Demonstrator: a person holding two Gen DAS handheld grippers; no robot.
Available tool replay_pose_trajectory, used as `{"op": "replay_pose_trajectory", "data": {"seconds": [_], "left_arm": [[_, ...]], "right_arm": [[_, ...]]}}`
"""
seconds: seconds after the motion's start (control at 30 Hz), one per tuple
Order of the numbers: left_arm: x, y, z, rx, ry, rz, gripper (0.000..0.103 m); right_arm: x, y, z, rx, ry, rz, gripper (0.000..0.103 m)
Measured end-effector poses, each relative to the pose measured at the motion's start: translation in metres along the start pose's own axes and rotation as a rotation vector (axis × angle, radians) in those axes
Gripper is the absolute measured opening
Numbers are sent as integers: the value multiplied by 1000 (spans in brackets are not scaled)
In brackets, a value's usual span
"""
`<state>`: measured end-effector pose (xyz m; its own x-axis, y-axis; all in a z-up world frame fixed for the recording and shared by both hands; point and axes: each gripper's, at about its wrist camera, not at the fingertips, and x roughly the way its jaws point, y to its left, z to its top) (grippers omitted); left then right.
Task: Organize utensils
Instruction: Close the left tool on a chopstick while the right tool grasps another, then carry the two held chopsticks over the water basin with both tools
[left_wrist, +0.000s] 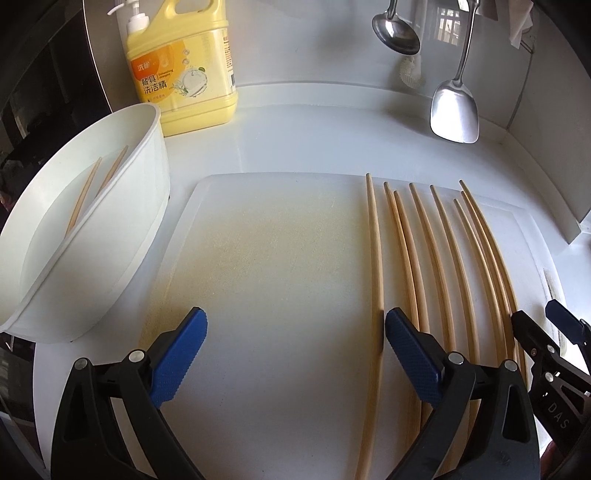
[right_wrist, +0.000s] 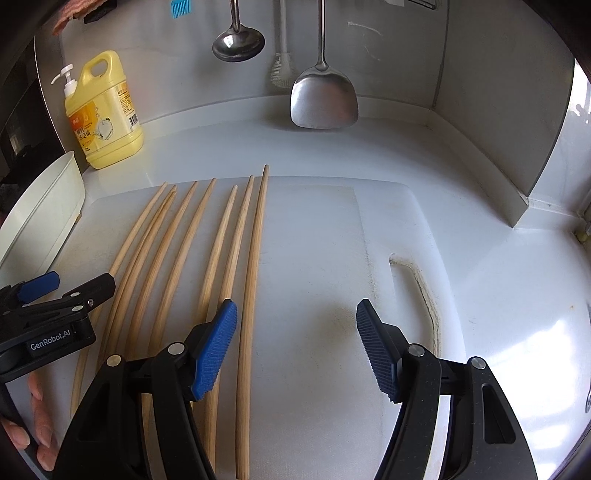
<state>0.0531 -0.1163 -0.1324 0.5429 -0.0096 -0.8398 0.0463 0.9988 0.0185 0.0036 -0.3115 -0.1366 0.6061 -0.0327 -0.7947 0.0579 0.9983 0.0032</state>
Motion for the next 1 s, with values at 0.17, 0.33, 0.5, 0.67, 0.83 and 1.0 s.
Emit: {"op": "replay_pose_trajectory", "data": {"seconds": [0.17,0.33,0.5,0.67,0.83,1.0], "left_arm": [[0,-7,5,22,-13,-33,79],[-4,-18,6,63,-21,-74,52],[-6,-27,7,93,-12,-101,21],[-7,-28,7,101,1,-124,7],[-12,-19,2,71,35,-152,7],[-29,-8,-5,41,46,-173,7]], "right_arm": [[2,7,3,-33,-20,16,56],[0,17,3,-77,-28,31,34],[0,23,3,-101,-30,36,7],[-1,20,3,-78,-27,50,6],[-7,9,-1,-6,-11,87,6],[-27,2,-4,25,-21,104,6]]}}
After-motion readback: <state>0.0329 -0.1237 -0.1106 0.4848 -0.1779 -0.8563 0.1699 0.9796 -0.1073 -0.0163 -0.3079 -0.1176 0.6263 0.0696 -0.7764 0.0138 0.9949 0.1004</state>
